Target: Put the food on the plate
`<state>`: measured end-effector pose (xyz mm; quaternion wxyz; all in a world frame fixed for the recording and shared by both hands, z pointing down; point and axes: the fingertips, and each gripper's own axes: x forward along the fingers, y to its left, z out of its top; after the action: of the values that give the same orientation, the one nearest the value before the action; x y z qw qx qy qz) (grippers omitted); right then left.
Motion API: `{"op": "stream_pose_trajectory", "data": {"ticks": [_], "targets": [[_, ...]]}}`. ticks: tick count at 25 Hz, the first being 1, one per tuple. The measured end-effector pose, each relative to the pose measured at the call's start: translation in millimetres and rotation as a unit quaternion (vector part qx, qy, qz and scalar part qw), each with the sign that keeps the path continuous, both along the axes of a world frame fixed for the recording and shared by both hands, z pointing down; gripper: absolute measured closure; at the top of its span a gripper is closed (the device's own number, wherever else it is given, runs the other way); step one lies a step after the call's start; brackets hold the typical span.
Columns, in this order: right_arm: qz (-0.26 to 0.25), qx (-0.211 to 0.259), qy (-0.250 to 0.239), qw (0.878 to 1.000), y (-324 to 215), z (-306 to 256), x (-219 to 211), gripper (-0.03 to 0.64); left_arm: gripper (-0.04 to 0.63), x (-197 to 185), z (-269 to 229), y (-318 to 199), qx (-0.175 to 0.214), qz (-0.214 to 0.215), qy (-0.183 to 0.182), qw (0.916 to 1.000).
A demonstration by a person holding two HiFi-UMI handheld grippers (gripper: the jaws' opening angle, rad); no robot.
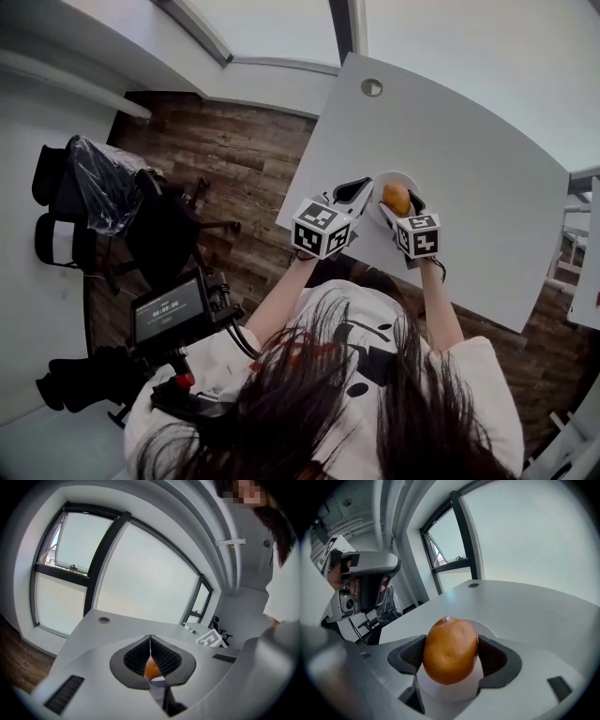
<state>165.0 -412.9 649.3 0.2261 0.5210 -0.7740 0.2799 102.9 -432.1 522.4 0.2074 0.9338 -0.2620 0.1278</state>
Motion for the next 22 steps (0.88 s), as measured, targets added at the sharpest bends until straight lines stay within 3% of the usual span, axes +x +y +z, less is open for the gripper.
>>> {"op": "stream_pose_trajectory", "data": {"ticks": [6,13,22], "targets": [[0.011,-0.022,-0.04,0.999,-1,4,3,0.264,0.589,2,0,0,-0.002,0.001,0.0,1.0],[0.037,-0.034,-0.046,0.998,30,5,1,0.262,0.589,0,-5,29,0.006,0.006,0.0,1.0],[0.054,-0.03,-0.078,0.995,4,-7,-7,0.261,0.589,-18,1,2,0.004,-0.014,0.001,0.9999]]}}
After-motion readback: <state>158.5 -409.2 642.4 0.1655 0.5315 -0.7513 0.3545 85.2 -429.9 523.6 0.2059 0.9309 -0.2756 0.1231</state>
